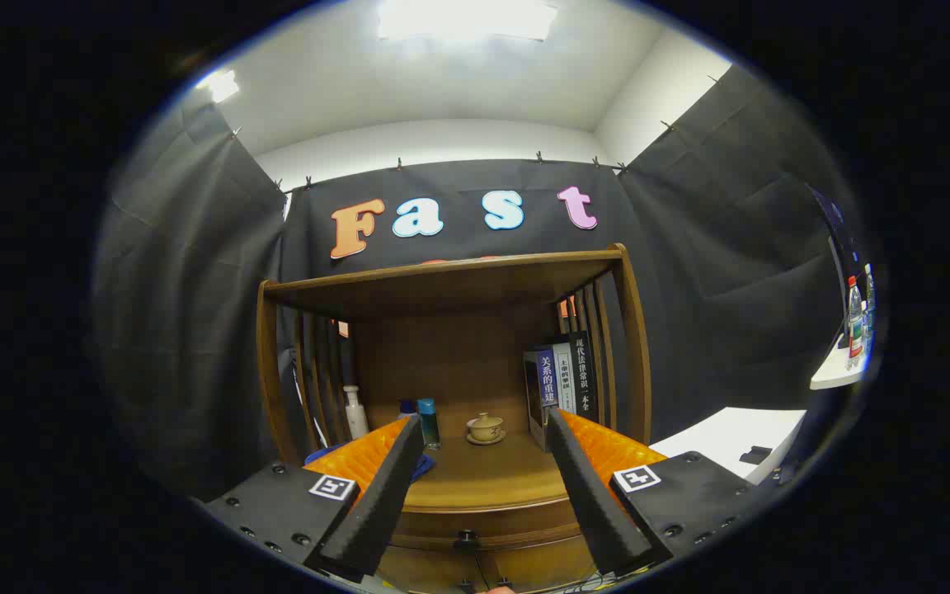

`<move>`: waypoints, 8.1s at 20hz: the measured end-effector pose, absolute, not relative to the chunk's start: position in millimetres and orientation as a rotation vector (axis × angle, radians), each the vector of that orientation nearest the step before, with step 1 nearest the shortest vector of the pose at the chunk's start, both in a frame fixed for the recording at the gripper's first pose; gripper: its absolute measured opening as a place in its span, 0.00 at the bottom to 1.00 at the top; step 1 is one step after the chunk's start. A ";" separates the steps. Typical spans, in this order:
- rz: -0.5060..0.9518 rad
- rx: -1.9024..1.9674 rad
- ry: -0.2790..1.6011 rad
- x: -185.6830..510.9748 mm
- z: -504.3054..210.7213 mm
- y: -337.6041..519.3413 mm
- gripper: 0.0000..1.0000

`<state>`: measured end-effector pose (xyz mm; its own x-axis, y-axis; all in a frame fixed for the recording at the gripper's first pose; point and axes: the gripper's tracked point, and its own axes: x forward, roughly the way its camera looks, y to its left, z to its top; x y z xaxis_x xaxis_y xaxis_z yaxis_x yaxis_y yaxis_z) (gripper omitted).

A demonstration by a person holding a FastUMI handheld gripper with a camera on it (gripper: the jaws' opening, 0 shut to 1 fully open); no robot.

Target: Pull open the drawer, take out the items inside it, and place them on the countertop above the cabinet.

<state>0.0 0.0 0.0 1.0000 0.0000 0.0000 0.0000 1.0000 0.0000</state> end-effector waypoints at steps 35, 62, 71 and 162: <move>-0.004 -0.022 0.127 80.9 -141.5 6.8 0.98; 0.022 -0.014 0.422 83.7 -342.5 7.3 0.42; 0.057 -0.023 0.422 62.5 -334.2 8.3 0.39; -0.103 0.005 1.469 56.6 -368.6 31.0 0.67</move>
<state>56.6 31.0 -368.6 0.0981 -0.0668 -0.9929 0.0730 0.9955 -0.0598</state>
